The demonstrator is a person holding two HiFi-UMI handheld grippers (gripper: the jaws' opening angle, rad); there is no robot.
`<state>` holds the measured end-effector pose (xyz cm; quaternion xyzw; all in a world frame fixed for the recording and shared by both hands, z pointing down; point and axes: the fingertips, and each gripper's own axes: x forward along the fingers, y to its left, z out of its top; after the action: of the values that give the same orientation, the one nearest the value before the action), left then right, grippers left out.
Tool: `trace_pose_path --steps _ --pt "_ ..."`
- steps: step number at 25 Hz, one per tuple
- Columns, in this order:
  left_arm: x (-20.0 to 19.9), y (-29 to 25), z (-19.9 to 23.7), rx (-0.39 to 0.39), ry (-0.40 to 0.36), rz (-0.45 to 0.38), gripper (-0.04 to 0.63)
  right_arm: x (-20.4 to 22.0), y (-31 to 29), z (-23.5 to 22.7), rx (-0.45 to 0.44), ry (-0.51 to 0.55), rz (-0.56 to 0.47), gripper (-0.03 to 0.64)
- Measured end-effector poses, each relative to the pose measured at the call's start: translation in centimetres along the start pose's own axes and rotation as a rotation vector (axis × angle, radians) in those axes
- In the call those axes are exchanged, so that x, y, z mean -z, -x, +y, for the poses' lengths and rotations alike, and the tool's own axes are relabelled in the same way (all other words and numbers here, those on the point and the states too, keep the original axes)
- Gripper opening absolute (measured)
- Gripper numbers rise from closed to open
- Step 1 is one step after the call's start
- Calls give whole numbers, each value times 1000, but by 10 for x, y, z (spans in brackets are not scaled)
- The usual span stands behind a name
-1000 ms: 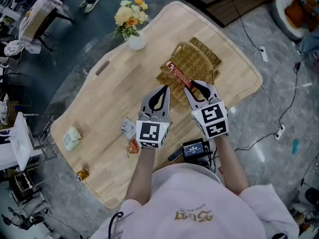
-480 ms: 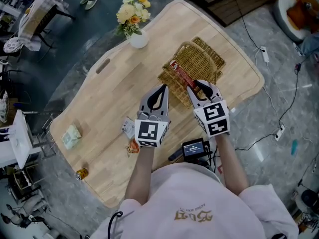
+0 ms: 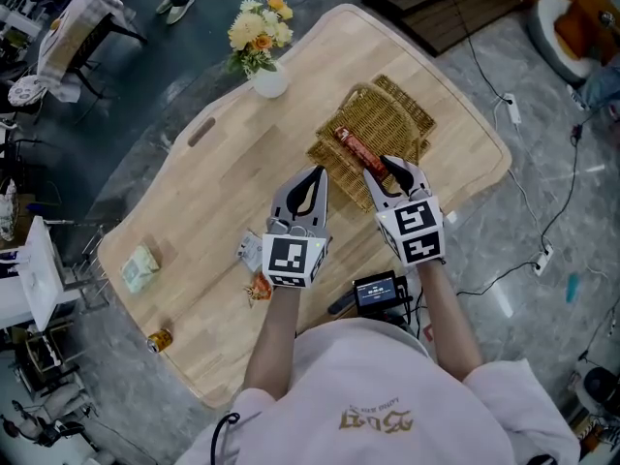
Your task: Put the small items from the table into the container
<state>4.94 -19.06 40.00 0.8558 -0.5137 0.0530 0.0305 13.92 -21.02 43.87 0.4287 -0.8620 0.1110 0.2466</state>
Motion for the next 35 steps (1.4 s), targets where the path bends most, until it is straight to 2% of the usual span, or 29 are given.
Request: trace_pose_path --steps 9,11,14,18,21,28,35 --pt "-15 14 -2 -9 -12 -25 5 -19 23 0 85 18 -107 127" --pt "-20 18 -4 -11 -18 -33 5 -22 31 4 89 26 -132 102" --pt "-28 28 -5 -18 -17 -45 5 -25 43 14 81 34 -172 30" --pt "-44 46 -7 -28 -23 -76 5 -27 62 21 107 17 -236 20" --pt "-51 65 -5 -52 -31 -87 5 -22 72 30 107 8 -236 20" --pt "-56 109 -11 -98 -48 -91 5 -18 94 64 41 14 -269 20" --pt "-62 158 -11 -186 -48 -113 5 -32 111 106 -45 58 -335 20"
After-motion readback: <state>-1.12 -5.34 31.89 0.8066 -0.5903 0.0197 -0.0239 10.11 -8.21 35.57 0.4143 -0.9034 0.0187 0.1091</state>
